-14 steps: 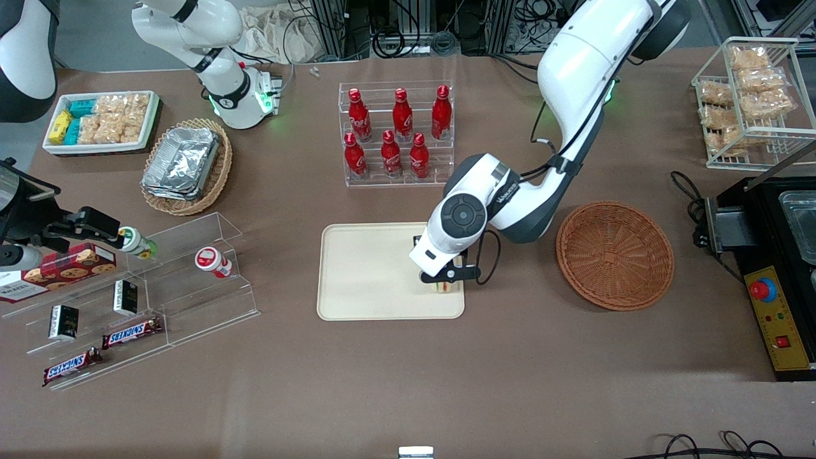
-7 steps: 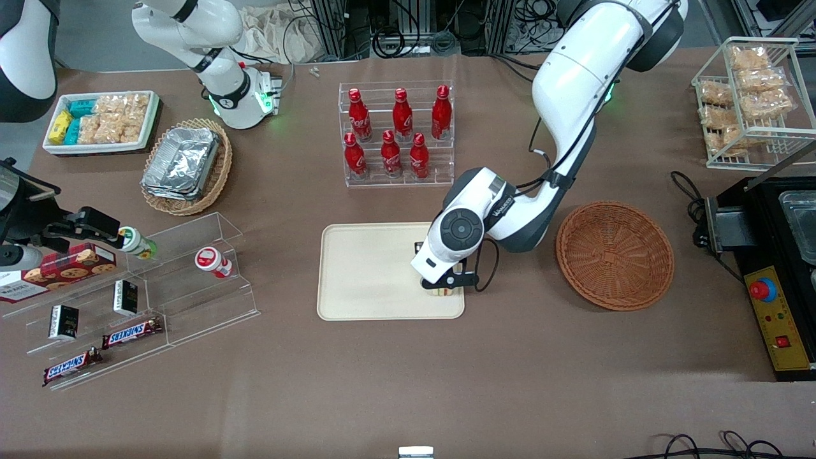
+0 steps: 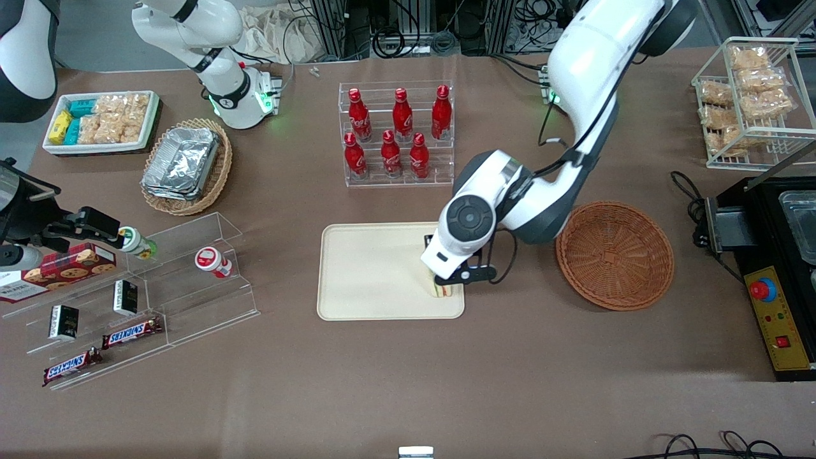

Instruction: Place sandwich from basket to tray

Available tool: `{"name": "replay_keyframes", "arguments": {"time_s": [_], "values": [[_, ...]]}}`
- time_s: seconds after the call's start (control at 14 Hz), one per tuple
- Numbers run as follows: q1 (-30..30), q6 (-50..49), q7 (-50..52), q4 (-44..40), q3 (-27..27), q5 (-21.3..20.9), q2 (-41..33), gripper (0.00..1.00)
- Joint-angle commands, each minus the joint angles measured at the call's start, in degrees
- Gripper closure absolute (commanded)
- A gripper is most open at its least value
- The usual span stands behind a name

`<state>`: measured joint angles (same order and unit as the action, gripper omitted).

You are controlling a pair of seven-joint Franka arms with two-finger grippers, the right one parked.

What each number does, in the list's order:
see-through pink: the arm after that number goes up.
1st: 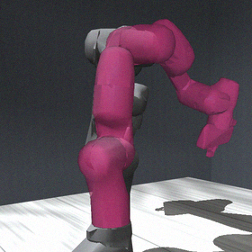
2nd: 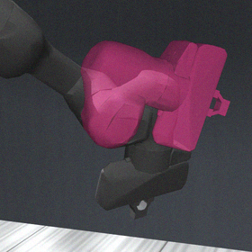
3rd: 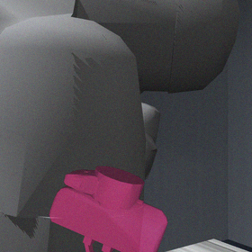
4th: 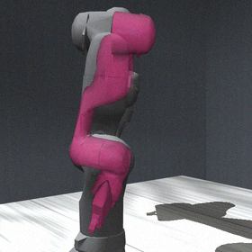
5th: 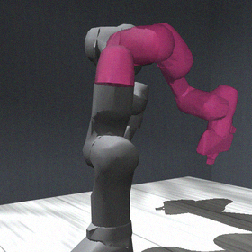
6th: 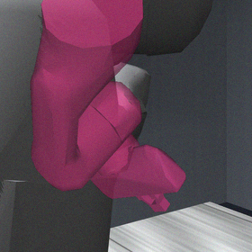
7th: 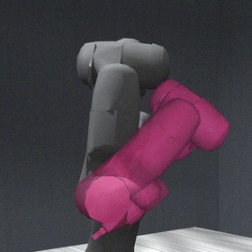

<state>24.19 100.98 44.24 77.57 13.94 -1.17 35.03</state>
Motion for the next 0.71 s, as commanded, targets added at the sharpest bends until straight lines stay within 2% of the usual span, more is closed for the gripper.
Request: {"name": "replay_keyframes", "arguments": {"time_s": [0.0, 0.43, 0.64], "values": [[-3.87, -4.28, -0.81, 4.16, 0.04, -1.03, -7.85, 0.00], [-13.71, -13.07, -23.02, 7.77, 0.04, -4.97, -18.76, 0.00], [-20.74, -16.42, -31.56, 7.77, 0.04, -5.16, -21.75, 0.00]]}}
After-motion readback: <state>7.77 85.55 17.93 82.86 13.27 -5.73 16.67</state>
